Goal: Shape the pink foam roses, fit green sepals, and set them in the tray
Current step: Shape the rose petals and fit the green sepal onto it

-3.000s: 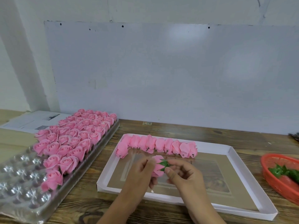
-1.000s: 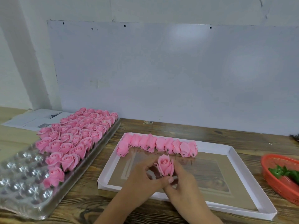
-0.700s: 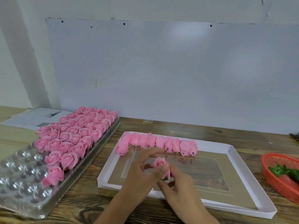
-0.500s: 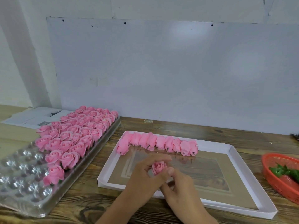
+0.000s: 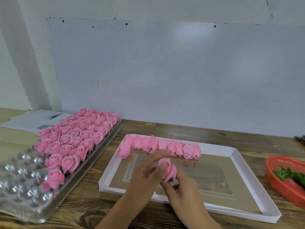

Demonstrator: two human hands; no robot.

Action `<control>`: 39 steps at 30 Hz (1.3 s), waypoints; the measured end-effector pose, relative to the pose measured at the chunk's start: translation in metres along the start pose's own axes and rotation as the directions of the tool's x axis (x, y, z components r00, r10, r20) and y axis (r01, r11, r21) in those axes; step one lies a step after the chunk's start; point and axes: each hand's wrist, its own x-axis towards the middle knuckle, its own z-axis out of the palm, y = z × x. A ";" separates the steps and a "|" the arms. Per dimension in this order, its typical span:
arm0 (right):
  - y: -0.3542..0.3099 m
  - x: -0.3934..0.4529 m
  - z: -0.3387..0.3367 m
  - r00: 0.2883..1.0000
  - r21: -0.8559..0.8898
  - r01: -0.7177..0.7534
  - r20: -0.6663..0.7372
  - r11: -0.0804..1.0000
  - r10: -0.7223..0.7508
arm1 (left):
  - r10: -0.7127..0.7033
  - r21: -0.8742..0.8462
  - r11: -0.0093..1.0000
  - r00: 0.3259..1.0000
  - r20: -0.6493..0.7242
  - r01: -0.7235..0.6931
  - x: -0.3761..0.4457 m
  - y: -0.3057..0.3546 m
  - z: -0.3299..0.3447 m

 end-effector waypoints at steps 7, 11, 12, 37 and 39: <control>0.000 0.001 -0.001 0.999 0.012 0.001 -0.035 1.000 -0.001 | -0.057 0.012 0.998 0.998 0.030 0.057 -0.002 -0.006 0.000; -0.004 0.001 -0.003 0.998 0.063 -0.008 -0.065 0.998 0.012 | -0.135 0.014 0.991 0.988 0.078 0.134 -0.003 -0.004 0.004; -0.005 0.001 -0.003 0.998 0.071 -0.004 -0.066 0.997 0.009 | -0.153 0.011 0.988 0.985 0.083 0.152 -0.003 -0.004 0.004; 0.010 -0.004 0.006 0.999 -0.129 -0.032 0.036 0.991 0.037 | -0.099 0.169 0.982 0.994 0.045 0.090 -0.003 -0.014 0.001; 0.008 -0.005 0.005 0.999 -0.104 -0.029 0.016 0.994 0.031 | -0.189 0.163 0.971 0.978 0.088 0.173 -0.004 -0.014 0.000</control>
